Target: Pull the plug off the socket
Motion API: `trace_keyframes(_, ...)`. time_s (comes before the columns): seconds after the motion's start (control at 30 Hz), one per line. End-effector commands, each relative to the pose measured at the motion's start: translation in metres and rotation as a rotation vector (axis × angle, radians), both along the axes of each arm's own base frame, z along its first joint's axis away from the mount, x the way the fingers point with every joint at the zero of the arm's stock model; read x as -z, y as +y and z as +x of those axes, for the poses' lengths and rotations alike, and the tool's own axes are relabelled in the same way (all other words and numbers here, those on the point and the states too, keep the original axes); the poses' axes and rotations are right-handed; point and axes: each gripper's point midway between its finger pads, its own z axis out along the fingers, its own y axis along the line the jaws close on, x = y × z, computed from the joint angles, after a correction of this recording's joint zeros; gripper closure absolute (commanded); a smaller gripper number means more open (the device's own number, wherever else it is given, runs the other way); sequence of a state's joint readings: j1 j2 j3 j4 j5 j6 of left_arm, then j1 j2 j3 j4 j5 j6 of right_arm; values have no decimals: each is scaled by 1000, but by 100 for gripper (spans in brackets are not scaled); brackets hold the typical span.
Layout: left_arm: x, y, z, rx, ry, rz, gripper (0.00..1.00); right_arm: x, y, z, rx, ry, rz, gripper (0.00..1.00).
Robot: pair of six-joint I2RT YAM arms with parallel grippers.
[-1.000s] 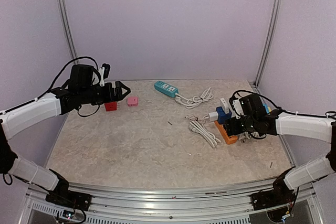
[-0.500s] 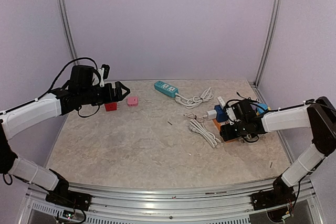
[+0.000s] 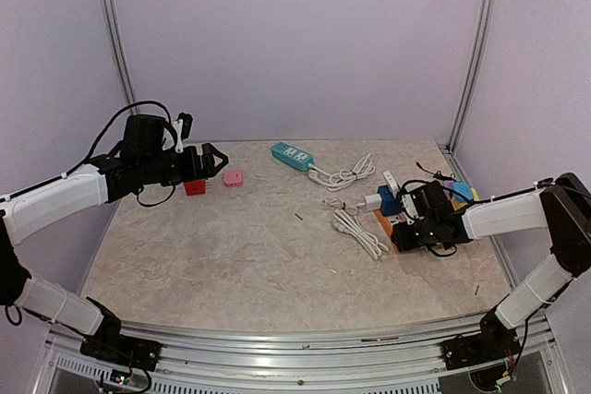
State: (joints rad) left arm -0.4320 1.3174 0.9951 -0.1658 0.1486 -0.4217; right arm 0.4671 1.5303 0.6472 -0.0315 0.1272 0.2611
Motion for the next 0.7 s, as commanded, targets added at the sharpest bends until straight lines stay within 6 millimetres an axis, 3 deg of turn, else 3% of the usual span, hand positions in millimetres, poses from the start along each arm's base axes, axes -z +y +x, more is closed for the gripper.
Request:
trace_keyframes(0.0, -9, 2, -1, -10, -26, -2, 1, -15, 9, -3, -20, -47, 101, 63)
trace_keyframes(0.23, -10, 1, -1, -9, -27, -7, 1, -26, 34, -11, -100, -89, 121, 71)
trace_keyframes(0.4, -9, 2, -2, -13, -22, -11, 1, -7, 63, -22, -147, -50, 47, 75)
trace_keyframes(0.53, -12, 5, -5, -21, -25, -7, 1, 8, 100, -39, -195, -20, 54, 78)
trace_keyframes(0.67, -16, 10, -7, -32, -33, -5, 1, 10, 143, -55, -250, -22, 85, 79)
